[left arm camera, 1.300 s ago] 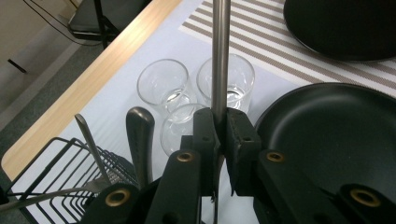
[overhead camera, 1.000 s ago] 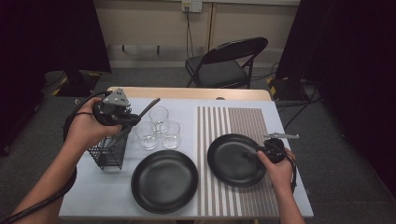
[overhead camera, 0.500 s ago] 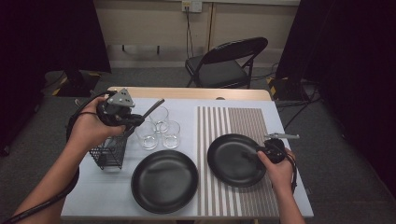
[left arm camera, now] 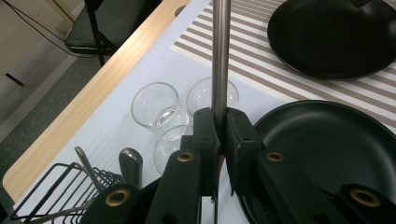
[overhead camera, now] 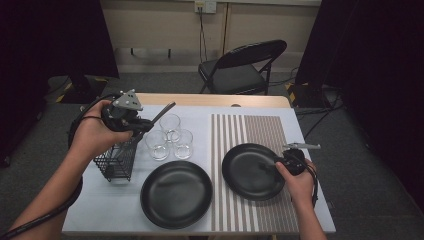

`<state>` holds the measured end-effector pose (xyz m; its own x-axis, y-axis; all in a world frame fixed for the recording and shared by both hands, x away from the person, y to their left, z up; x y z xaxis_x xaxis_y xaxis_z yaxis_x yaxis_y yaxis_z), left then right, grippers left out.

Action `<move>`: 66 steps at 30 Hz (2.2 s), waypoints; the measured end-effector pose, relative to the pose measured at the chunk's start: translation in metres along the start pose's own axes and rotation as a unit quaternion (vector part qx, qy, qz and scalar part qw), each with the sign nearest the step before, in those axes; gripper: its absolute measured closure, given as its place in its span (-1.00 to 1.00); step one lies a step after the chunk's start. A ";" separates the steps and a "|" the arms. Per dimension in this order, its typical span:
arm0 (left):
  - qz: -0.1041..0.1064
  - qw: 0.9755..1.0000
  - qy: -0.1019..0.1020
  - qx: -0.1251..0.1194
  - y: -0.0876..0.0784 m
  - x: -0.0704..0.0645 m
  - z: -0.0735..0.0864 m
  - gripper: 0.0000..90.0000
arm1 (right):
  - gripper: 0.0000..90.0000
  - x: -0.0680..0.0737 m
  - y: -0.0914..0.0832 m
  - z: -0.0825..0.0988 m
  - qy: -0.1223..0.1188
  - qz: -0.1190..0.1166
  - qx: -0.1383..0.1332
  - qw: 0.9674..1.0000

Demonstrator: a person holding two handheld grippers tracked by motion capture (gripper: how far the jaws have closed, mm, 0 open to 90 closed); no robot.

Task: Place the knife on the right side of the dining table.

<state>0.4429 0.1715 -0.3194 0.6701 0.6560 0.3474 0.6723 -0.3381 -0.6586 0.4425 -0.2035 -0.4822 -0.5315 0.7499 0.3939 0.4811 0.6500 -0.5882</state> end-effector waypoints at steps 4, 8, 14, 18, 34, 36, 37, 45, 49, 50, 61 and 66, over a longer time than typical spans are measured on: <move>0.004 1.000 -0.002 0.000 0.001 0.000 -0.001 0.85 | -0.46 0.000 0.001 0.000 0.000 -0.001 -0.001 1.000; 0.002 1.000 0.001 -0.002 0.004 -0.001 -0.002 0.85 | -0.46 0.000 0.001 0.000 0.001 -0.001 -0.001 1.000; 0.010 1.000 0.001 -0.003 0.007 -0.005 -0.006 0.85 | -0.46 0.000 0.001 0.001 0.000 -0.001 0.000 1.000; 0.013 1.000 0.003 -0.003 0.009 -0.008 -0.009 0.85 | -0.46 0.000 0.001 0.000 0.000 -0.002 0.000 1.000; 0.034 0.999 0.003 -0.012 0.018 -0.023 -0.020 0.85 | -0.46 0.004 0.002 0.000 -0.006 -0.003 0.004 1.000; 0.037 0.999 0.004 -0.012 0.019 -0.025 -0.021 0.85 | -0.46 0.006 0.002 -0.001 -0.010 -0.004 0.004 1.000; 0.037 0.999 0.004 -0.013 0.020 -0.026 -0.022 0.85 | -0.46 0.006 0.002 -0.002 -0.012 -0.005 0.004 1.000; 0.047 0.999 0.000 -0.018 0.027 -0.035 -0.025 0.85 | -0.46 0.012 0.001 -0.004 -0.019 -0.007 0.006 1.000; 0.051 0.999 0.003 -0.018 0.031 -0.039 -0.026 0.85 | -0.46 0.015 0.004 -0.003 -0.021 -0.012 0.012 1.000; 0.054 0.998 0.004 -0.018 0.032 -0.040 -0.026 0.85 | -0.46 0.017 0.004 -0.003 -0.022 -0.015 0.014 1.000; 0.066 0.998 0.005 -0.017 0.042 -0.052 -0.026 0.85 | -0.46 0.026 0.011 -0.006 -0.030 -0.025 0.023 0.999; 0.070 0.997 0.004 -0.017 0.047 -0.056 -0.025 0.85 | -0.45 0.030 0.010 -0.012 -0.040 -0.024 0.020 0.999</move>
<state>0.4443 0.1024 -0.3532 0.7603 0.5954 0.2598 0.5828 -0.4485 -0.6776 0.4398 -0.1729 -0.4680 -0.6082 0.7049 0.3648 0.4268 0.6780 -0.5985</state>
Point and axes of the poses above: each handheld gripper's, and its own axes: y roughly forward along the jaws, z roughly out of its underside, x roughly to its left, the point moved 10 cm from there along y, roughly forward along the jaws, and after that the axes turned 13 degrees about -z, right-handed, at the moved point
